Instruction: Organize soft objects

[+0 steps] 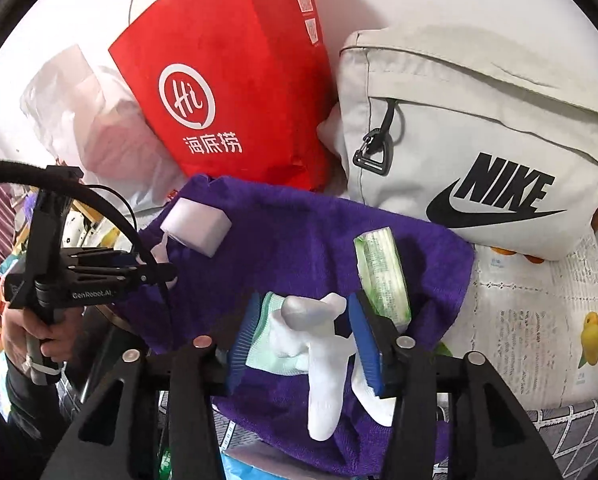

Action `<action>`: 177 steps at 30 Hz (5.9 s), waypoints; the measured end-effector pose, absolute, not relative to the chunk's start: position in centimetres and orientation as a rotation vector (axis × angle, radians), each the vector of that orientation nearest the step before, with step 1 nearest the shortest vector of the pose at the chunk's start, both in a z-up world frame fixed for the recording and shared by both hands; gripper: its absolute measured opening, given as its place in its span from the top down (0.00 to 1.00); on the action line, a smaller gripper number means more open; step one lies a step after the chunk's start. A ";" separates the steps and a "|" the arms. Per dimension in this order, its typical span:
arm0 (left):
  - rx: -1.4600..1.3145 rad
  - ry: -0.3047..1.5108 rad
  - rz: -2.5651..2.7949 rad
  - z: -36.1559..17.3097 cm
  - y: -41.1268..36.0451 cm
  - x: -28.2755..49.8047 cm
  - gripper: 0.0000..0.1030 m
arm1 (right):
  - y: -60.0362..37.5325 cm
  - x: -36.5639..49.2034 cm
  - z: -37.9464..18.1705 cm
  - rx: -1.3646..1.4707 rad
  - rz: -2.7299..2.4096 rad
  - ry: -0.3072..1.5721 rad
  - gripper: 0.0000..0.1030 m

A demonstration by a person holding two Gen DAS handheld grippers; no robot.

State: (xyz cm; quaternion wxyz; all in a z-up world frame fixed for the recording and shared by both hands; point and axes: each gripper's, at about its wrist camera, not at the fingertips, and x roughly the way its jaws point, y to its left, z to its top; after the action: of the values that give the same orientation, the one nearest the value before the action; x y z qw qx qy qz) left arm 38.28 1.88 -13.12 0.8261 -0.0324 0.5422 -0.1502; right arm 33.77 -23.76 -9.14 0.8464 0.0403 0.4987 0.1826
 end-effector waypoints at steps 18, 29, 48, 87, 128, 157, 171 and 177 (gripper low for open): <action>0.032 1.055 -0.277 -6.6 2.4 33.1 0.36 | -23.9 31.1 -4.0 0.093 0.371 0.959 0.52; 0.109 1.037 -0.335 -5.7 1.1 22.6 0.36 | -21.6 24.0 -0.2 0.065 0.405 0.907 0.46; 0.006 1.150 -0.224 -12.6 5.8 11.8 0.36 | -16.9 10.6 -7.1 0.041 0.538 1.073 0.45; -0.094 1.067 -0.333 -13.3 8.1 10.4 0.36 | -12.5 10.1 -10.4 -0.119 0.610 1.113 0.96; 0.234 1.041 -0.447 -16.3 1.1 14.6 0.71 | -18.6 9.2 -9.9 0.009 0.578 1.098 0.78; 0.213 1.084 -0.439 -15.0 2.5 12.5 0.80 | -19.9 7.3 -9.3 0.071 0.598 1.067 0.78; 0.187 1.061 -0.462 -14.0 3.6 10.6 0.90 | -18.9 6.7 -8.5 0.060 0.628 1.051 0.78; 0.284 1.077 -0.435 -15.4 1.4 12.1 0.66 | -18.8 6.3 -7.8 0.053 0.620 1.043 0.78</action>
State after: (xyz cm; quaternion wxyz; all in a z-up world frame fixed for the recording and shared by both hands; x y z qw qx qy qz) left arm 12.13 1.36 -15.42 0.8266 0.1335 0.5069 -0.2049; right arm 6.35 -18.85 -7.79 0.8213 0.0250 0.4900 0.2913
